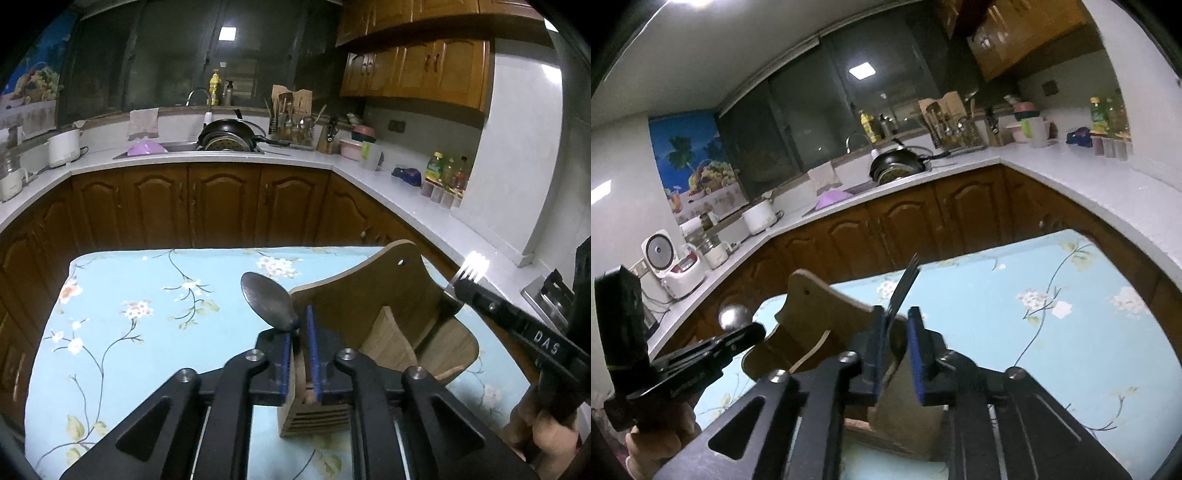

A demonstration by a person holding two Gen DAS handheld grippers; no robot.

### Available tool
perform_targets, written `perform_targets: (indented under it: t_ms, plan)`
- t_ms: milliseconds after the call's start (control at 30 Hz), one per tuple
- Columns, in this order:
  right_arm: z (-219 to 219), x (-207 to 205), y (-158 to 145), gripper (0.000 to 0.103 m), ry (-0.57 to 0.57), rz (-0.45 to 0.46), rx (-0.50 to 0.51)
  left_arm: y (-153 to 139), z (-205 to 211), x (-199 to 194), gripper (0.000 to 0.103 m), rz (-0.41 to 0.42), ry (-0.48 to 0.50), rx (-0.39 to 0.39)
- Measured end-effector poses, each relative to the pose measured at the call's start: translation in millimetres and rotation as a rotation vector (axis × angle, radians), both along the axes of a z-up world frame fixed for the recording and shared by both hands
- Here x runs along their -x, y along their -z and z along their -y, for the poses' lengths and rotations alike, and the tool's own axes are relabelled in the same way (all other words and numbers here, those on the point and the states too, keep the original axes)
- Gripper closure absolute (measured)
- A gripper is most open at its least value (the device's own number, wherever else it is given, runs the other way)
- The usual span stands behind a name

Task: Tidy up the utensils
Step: 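Open the left tool over the wooden holder while the right tool releases the fork into it, then move both tools back down to the remaining utensils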

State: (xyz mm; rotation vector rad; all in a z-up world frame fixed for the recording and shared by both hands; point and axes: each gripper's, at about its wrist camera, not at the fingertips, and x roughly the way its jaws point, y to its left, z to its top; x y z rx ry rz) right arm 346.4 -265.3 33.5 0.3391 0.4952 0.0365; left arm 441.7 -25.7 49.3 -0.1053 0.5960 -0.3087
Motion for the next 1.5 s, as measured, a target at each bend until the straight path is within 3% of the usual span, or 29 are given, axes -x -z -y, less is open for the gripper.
perform_targets:
  t_ms: [33, 100, 167, 267, 433, 500, 600, 800, 1067, 1500]
  plan:
    - [2.1, 0.0, -0.7, 0.071, 0.002, -0.002, -0.009, 0.0, -0.8, 1.5, 0.082, 0.0, -0.007, 0.0]
    - [5.1, 0.7, -0.7, 0.064, 0.01, -0.007, -0.026, -1.1, -1.9, 4.6, 0.067, 0.005, -0.02, -0.003]
    - [7.3, 4.2, -1.6, 0.062, 0.012, -0.007, -0.041, -1.4, -2.0, 8.9, 0.062, 0.003, -0.023, -0.007]
    - [10.8, 14.4, -6.3, 0.049, 0.014, 0.005, -0.065, -1.6, -5.9, 19.7, 0.043, -0.007, -0.044, -0.012]
    - [16.1, 47.2, -13.3, 0.008, 0.014, 0.036, -0.112, -7.1, -16.9, 49.8, 0.026, -0.017, -0.076, -0.003]
    - [15.6, 62.7, -14.8, 0.001, 0.017, 0.042, -0.116, -8.4, -26.2, 70.2, 0.021, -0.022, -0.099, 0.004]
    - [12.6, 86.1, -14.6, 0.001, 0.005, 0.033, -0.119, -7.0, -40.5, 103.6, 0.015, -0.029, -0.107, 0.053]
    - [-1.4, 133.7, -8.7, 0.001, -0.023, 0.006, -0.076, 1.9, -66.9, 163.2, 0.014, -0.052, -0.122, 0.117]
    - [-18.7, 192.7, 5.6, 0.001, 0.002, -0.037, -0.023, 7.9, -86.9, 227.0, 0.014, -0.084, -0.135, 0.122]
    - [-27.0, 223.1, 46.6, 0.001, 0.011, -0.147, -0.01, 16.6, -76.2, 256.8, 0.014, -0.154, -0.104, 0.087]
